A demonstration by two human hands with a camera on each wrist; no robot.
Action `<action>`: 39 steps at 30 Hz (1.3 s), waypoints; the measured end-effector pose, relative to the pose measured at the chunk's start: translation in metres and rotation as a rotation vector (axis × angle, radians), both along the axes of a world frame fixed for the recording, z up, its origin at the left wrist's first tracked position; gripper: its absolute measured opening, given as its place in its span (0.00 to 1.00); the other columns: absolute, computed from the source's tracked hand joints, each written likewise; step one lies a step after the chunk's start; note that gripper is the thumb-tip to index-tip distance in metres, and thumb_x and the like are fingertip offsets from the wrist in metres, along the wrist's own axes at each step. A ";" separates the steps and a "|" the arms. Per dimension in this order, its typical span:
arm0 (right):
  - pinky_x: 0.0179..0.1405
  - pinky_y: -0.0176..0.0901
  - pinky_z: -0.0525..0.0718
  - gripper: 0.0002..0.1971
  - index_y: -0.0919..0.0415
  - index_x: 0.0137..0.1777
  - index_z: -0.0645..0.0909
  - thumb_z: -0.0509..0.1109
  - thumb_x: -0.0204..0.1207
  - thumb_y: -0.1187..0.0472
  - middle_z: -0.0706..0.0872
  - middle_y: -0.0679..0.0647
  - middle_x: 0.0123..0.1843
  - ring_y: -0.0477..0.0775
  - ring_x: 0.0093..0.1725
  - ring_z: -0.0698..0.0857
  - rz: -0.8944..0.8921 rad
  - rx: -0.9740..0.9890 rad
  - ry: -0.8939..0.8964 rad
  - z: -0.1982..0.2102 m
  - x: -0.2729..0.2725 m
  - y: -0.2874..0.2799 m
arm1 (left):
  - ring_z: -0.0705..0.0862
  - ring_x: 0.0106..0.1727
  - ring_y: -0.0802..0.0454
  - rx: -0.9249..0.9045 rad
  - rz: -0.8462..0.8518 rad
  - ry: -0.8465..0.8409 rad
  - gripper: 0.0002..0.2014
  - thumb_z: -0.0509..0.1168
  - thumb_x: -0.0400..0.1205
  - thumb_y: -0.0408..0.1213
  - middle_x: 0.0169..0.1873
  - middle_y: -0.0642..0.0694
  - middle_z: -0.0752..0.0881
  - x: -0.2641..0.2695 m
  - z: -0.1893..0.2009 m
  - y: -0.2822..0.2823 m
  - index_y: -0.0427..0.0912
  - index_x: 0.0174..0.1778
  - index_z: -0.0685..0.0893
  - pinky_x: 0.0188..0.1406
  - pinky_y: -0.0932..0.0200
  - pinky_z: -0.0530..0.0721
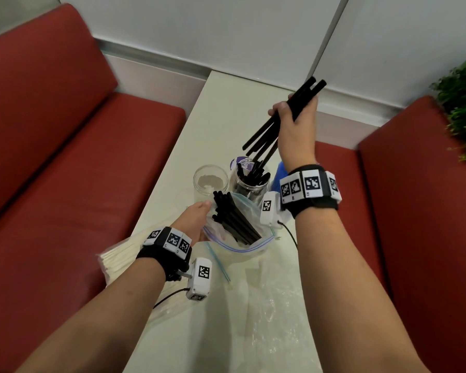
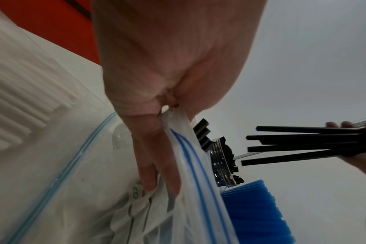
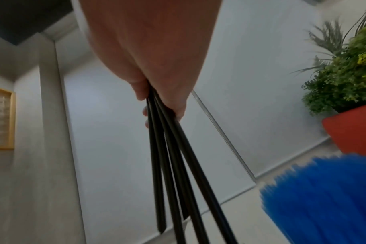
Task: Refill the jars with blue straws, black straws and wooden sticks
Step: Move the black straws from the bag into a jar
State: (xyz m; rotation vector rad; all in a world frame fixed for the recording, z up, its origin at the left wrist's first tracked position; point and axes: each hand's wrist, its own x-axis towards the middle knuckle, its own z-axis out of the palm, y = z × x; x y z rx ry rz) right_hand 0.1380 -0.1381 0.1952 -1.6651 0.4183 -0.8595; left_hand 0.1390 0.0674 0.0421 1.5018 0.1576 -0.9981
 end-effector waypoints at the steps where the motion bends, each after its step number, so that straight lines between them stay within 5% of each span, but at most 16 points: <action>1: 0.55 0.51 0.88 0.09 0.60 0.60 0.70 0.64 0.84 0.68 0.83 0.44 0.43 0.53 0.48 0.89 -0.021 -0.001 0.030 -0.008 0.003 0.001 | 0.86 0.37 0.37 0.000 -0.009 -0.004 0.23 0.47 0.95 0.48 0.40 0.29 0.85 0.001 0.000 0.000 0.37 0.75 0.77 0.36 0.50 0.86; 4: 0.54 0.47 0.86 0.11 0.63 0.64 0.71 0.64 0.84 0.67 0.82 0.43 0.44 0.44 0.44 0.87 -0.067 0.006 0.097 -0.030 0.006 0.003 | 0.85 0.41 0.37 0.005 -0.025 -0.017 0.23 0.46 0.95 0.47 0.41 0.29 0.84 0.002 0.000 0.000 0.36 0.76 0.76 0.41 0.49 0.85; 9: 0.50 0.41 0.87 0.08 0.58 0.59 0.69 0.64 0.84 0.67 0.83 0.43 0.43 0.45 0.42 0.89 -0.157 0.017 0.014 -0.030 0.006 0.000 | 0.86 0.40 0.38 0.012 -0.038 -0.025 0.22 0.47 0.95 0.47 0.48 0.25 0.86 0.003 0.000 0.000 0.39 0.76 0.77 0.37 0.52 0.84; 12: 0.46 0.37 0.86 0.08 0.58 0.59 0.68 0.62 0.85 0.66 0.83 0.47 0.47 0.42 0.39 0.89 -0.172 -0.004 -0.014 -0.026 0.009 -0.005 | 0.88 0.46 0.32 0.011 -0.023 -0.013 0.21 0.48 0.95 0.47 0.56 0.19 0.86 0.004 -0.002 -0.003 0.40 0.75 0.77 0.53 0.39 0.89; 15: 0.43 0.35 0.85 0.08 0.58 0.60 0.67 0.62 0.85 0.67 0.81 0.45 0.46 0.39 0.37 0.88 -0.193 0.005 0.048 -0.039 0.012 -0.005 | 0.86 0.61 0.21 0.026 -0.010 0.019 0.20 0.49 0.95 0.47 0.62 0.19 0.84 0.003 -0.004 -0.005 0.40 0.75 0.76 0.67 0.25 0.82; 20: 0.46 0.44 0.83 0.13 0.63 0.66 0.71 0.65 0.83 0.66 0.86 0.54 0.49 0.53 0.46 0.87 -0.193 0.049 0.245 -0.076 0.009 0.002 | 0.88 0.58 0.22 -0.016 -0.028 0.046 0.17 0.49 0.95 0.48 0.61 0.19 0.85 0.001 -0.004 -0.005 0.45 0.65 0.80 0.67 0.24 0.81; 24: 0.51 0.53 0.87 0.14 0.63 0.65 0.75 0.69 0.81 0.67 0.85 0.54 0.49 0.54 0.48 0.86 -0.081 0.094 0.369 -0.095 0.006 0.004 | 0.87 0.60 0.21 -0.022 -0.039 0.054 0.17 0.48 0.95 0.48 0.61 0.19 0.85 0.000 -0.005 -0.003 0.45 0.63 0.81 0.68 0.24 0.81; 29: 0.49 0.35 0.84 0.17 0.47 0.60 0.75 0.70 0.77 0.67 0.87 0.49 0.49 0.43 0.46 0.85 -0.011 -0.009 0.197 -0.076 0.010 0.000 | 0.89 0.41 0.33 -0.037 -0.040 0.047 0.18 0.48 0.95 0.48 0.59 0.17 0.85 0.004 -0.008 -0.001 0.43 0.66 0.79 0.61 0.33 0.85; 32: 0.58 0.41 0.84 0.13 0.52 0.62 0.81 0.64 0.82 0.67 0.89 0.50 0.53 0.43 0.53 0.85 -0.002 -0.216 0.178 -0.073 0.014 0.004 | 0.87 0.37 0.36 -0.024 -0.079 0.043 0.22 0.45 0.95 0.48 0.49 0.16 0.84 0.004 -0.009 -0.001 0.42 0.73 0.78 0.51 0.45 0.85; 35: 0.84 0.59 0.64 0.20 0.61 0.79 0.74 0.57 0.90 0.57 0.75 0.58 0.81 0.57 0.83 0.69 0.137 -0.518 0.535 -0.097 0.014 0.012 | 0.87 0.37 0.37 -0.027 -0.099 0.030 0.24 0.44 0.95 0.48 0.48 0.18 0.82 0.004 -0.009 -0.001 0.41 0.75 0.78 0.46 0.50 0.85; 37: 0.88 0.64 0.46 0.31 0.63 0.88 0.57 0.52 0.91 0.46 0.57 0.59 0.90 0.61 0.90 0.49 0.234 -0.723 0.874 -0.118 0.006 0.019 | 0.89 0.41 0.33 -0.050 -0.090 0.026 0.23 0.45 0.95 0.47 0.53 0.16 0.84 0.004 -0.008 -0.002 0.40 0.75 0.78 0.50 0.45 0.88; 39: 0.87 0.65 0.41 0.36 0.63 0.89 0.49 0.49 0.90 0.40 0.50 0.59 0.91 0.64 0.90 0.42 0.269 -0.881 1.009 -0.132 -0.001 0.022 | 0.89 0.51 0.25 -0.067 -0.062 0.040 0.21 0.48 0.95 0.47 0.57 0.19 0.86 0.004 -0.006 -0.002 0.40 0.73 0.78 0.59 0.34 0.88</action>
